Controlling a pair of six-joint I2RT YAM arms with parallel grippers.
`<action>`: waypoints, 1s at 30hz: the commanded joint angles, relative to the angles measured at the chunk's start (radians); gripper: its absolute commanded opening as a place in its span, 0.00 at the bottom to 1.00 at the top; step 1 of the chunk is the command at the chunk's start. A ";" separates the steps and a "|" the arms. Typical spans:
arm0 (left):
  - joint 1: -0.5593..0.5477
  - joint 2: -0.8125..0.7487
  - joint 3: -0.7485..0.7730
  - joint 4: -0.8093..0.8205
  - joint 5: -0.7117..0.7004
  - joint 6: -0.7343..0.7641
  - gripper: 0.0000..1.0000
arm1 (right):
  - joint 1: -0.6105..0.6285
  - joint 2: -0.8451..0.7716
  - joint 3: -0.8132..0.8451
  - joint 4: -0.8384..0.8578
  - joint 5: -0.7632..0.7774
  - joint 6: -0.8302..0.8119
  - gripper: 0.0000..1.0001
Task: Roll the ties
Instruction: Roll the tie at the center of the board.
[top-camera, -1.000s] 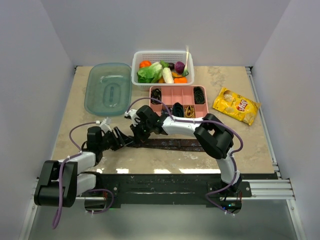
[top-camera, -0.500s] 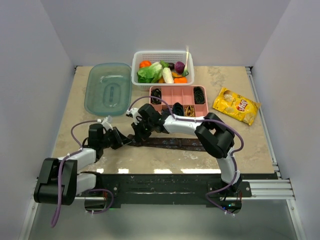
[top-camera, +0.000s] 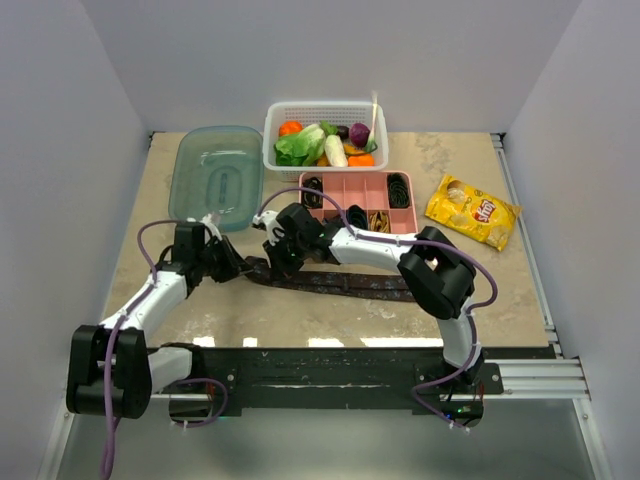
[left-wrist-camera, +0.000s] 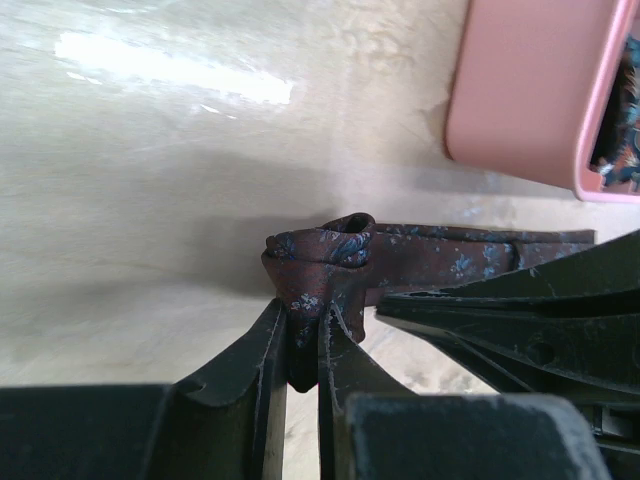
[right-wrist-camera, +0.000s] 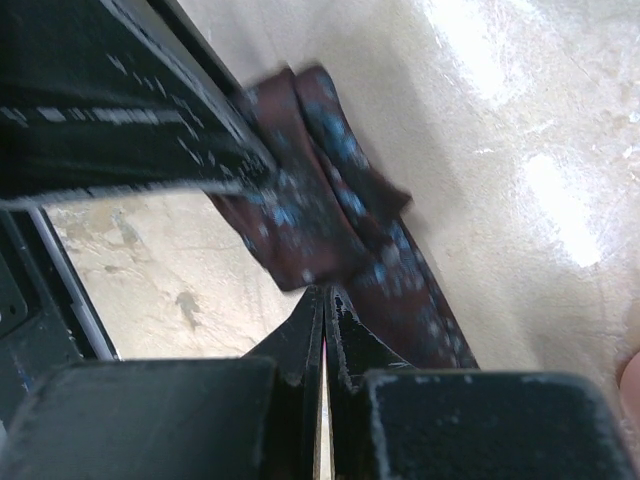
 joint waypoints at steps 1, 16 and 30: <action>-0.018 -0.018 0.106 -0.163 -0.119 0.066 0.00 | -0.004 -0.024 0.064 -0.021 0.033 0.001 0.00; -0.182 0.016 0.270 -0.330 -0.321 0.090 0.00 | 0.030 0.126 0.202 -0.021 0.037 0.052 0.00; -0.302 0.062 0.341 -0.420 -0.500 0.087 0.00 | 0.045 0.035 0.149 0.022 0.108 0.127 0.00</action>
